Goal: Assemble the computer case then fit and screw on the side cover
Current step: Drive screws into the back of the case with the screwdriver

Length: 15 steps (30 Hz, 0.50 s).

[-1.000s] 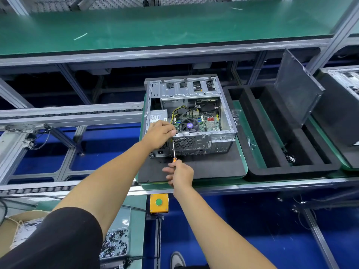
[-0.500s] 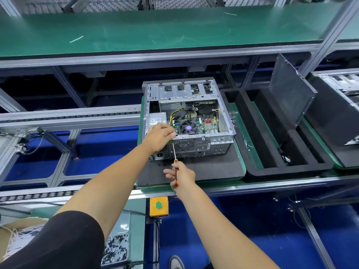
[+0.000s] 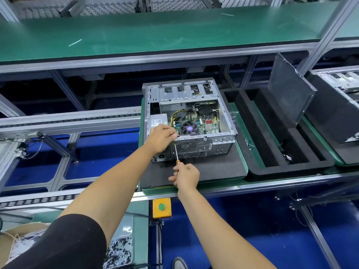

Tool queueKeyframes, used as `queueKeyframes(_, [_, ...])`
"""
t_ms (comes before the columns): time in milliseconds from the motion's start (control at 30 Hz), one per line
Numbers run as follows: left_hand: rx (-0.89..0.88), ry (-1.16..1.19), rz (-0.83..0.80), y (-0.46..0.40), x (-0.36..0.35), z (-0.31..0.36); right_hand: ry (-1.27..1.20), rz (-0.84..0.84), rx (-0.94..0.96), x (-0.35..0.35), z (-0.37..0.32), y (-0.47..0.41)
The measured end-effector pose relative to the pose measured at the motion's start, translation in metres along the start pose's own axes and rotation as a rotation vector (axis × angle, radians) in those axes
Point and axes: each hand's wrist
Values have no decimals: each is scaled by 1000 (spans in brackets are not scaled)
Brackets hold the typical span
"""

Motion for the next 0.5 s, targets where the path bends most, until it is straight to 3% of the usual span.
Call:
queueKeyframes(100, [-20, -6, 15, 0, 0, 1, -357, -123, -356, 0, -3, 3])
queueKeyframes(167, [-15, -5, 21, 1, 0, 0, -414, -150, -406, 0, -3, 2])
queueKeyframes(233, [-8, -7, 16, 1, 0, 0, -338, -127, -351, -1, -2, 3])
queueKeyframes(333, [-6, -7, 27, 2, 1, 2, -110, -24, -106, -5, 2, 2])
queueKeyframes(500, [-4, -10, 28, 3, 1, 2, 144, 6, 193, -3, 7, 3])
Point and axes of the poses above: each hand's wrist, its own y-axis away from the middle knuckle, its own x-axis out of the back of the hand, z = x × y, and after that the axes turned 9 degrees about -y, right-handed
